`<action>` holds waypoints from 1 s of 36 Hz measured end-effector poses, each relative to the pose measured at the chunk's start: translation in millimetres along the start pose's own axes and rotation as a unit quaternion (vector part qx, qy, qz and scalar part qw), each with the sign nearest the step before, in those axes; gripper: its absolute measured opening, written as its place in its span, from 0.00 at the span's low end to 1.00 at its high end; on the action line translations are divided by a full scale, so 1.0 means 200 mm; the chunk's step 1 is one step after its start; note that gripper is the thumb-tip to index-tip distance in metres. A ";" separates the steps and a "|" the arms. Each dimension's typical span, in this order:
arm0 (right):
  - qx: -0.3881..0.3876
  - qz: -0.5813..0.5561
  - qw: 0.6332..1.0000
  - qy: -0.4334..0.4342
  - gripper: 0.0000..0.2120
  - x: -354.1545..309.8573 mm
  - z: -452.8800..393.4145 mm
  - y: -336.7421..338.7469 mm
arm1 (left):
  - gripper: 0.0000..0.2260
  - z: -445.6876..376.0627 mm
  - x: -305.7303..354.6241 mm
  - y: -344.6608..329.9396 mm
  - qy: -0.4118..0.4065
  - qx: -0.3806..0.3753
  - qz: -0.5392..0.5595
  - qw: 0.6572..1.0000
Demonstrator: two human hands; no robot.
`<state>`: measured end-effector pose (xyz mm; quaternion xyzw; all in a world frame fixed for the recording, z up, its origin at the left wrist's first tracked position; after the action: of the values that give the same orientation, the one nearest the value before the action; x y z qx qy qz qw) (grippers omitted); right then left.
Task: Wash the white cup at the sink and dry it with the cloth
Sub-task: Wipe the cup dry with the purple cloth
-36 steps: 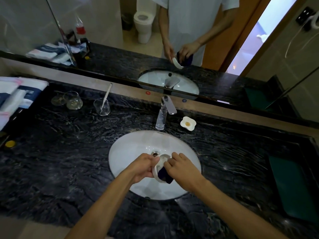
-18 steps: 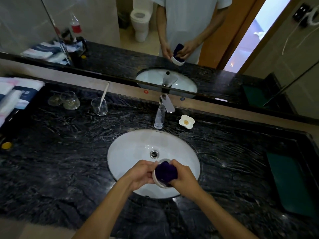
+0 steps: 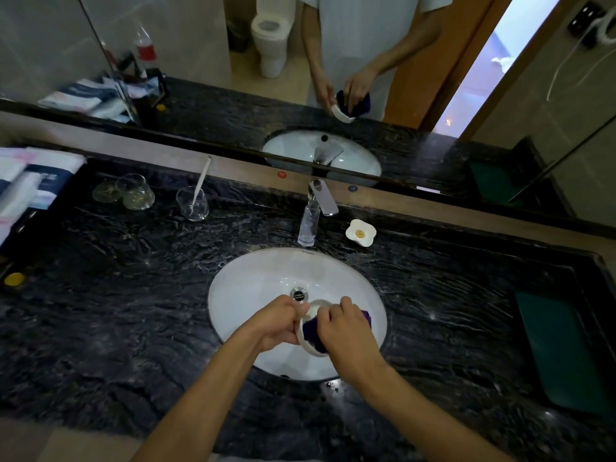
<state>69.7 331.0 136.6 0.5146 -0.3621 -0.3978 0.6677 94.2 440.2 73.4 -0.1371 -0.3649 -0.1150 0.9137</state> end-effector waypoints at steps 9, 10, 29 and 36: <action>0.071 -0.342 0.932 -0.095 0.24 0.06 0.06 -0.12 | 0.13 0.01 -0.06 -0.06 0.008 -0.012 0.041 0.999; 0.079 -0.379 0.917 -0.100 0.24 0.07 0.07 -0.12 | 0.13 0.01 -0.07 -0.06 0.009 -0.015 0.045 0.999; -0.157 -0.059 0.972 0.166 0.18 0.10 -0.07 0.09 | 0.12 0.01 0.13 -0.01 -0.070 0.008 -0.063 0.996; -0.194 -0.290 0.937 0.016 0.23 0.14 -0.08 -0.06 | 0.09 -0.01 0.06 -0.02 -0.053 0.070 -0.064 0.994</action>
<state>94.4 309.9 122.8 0.4639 -0.1026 -0.6285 0.6159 102.0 433.9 81.5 -0.0552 -0.4276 -0.1396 0.8914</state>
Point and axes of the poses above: each hand's wrist, its own z-axis away from the middle knuckle, its own y-axis out of the back of the hand, x = y × z, the point moved 6 cm from there along -z, towards the middle knuckle, and after that the axes turned 3 degrees about -z, right-handed, at the moved point
